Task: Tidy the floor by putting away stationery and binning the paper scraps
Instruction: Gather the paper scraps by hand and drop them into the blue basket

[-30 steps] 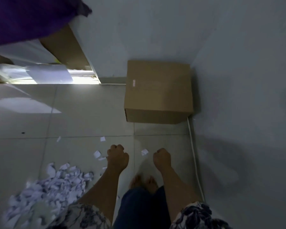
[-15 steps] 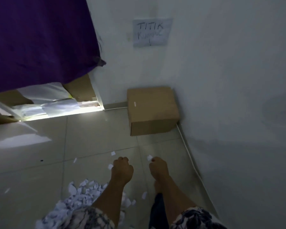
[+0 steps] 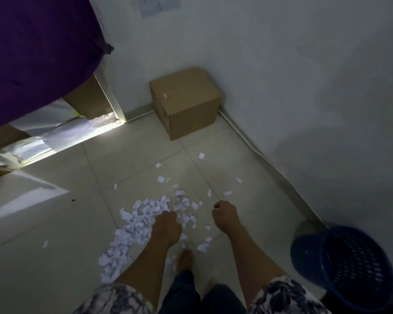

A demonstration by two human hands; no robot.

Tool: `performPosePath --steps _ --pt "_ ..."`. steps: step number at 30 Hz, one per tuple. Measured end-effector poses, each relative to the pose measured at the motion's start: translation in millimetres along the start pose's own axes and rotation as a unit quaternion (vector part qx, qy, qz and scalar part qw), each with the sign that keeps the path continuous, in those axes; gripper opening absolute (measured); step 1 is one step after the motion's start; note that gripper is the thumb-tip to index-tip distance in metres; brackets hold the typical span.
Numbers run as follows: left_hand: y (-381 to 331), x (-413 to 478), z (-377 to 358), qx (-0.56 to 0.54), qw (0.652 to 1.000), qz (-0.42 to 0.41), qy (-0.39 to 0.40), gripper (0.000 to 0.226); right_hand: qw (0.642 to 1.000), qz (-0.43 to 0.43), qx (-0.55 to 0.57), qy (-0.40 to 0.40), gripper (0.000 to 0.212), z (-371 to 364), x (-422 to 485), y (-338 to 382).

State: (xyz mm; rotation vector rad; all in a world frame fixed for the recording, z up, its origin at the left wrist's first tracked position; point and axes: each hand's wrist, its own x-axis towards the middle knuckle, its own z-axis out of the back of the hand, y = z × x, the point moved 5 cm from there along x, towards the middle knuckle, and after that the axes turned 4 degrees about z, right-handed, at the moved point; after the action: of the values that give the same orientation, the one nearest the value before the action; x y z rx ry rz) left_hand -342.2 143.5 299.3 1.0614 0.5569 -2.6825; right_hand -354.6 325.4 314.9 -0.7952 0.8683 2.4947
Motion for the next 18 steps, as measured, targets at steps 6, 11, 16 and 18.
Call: performPosePath --steps 6,11,16,18 --pt "58.7 -53.6 -77.2 -0.048 0.999 0.006 0.009 0.016 0.999 -0.010 0.020 0.025 0.030 -70.6 -77.3 -69.1" --pt "98.7 -89.9 -133.6 -0.042 0.999 0.007 0.008 0.034 0.997 -0.036 0.040 0.048 0.032 -135.3 -131.1 -133.2" --pt "141.5 -106.0 -182.3 -0.040 0.999 0.024 0.004 0.030 0.990 -0.093 0.077 0.076 0.027 -206.6 -157.7 -186.5" --pt "159.9 -100.2 -198.3 -0.038 0.998 0.041 -0.004 0.030 0.987 -0.095 0.089 0.091 0.028 -239.0 -153.9 -197.9"
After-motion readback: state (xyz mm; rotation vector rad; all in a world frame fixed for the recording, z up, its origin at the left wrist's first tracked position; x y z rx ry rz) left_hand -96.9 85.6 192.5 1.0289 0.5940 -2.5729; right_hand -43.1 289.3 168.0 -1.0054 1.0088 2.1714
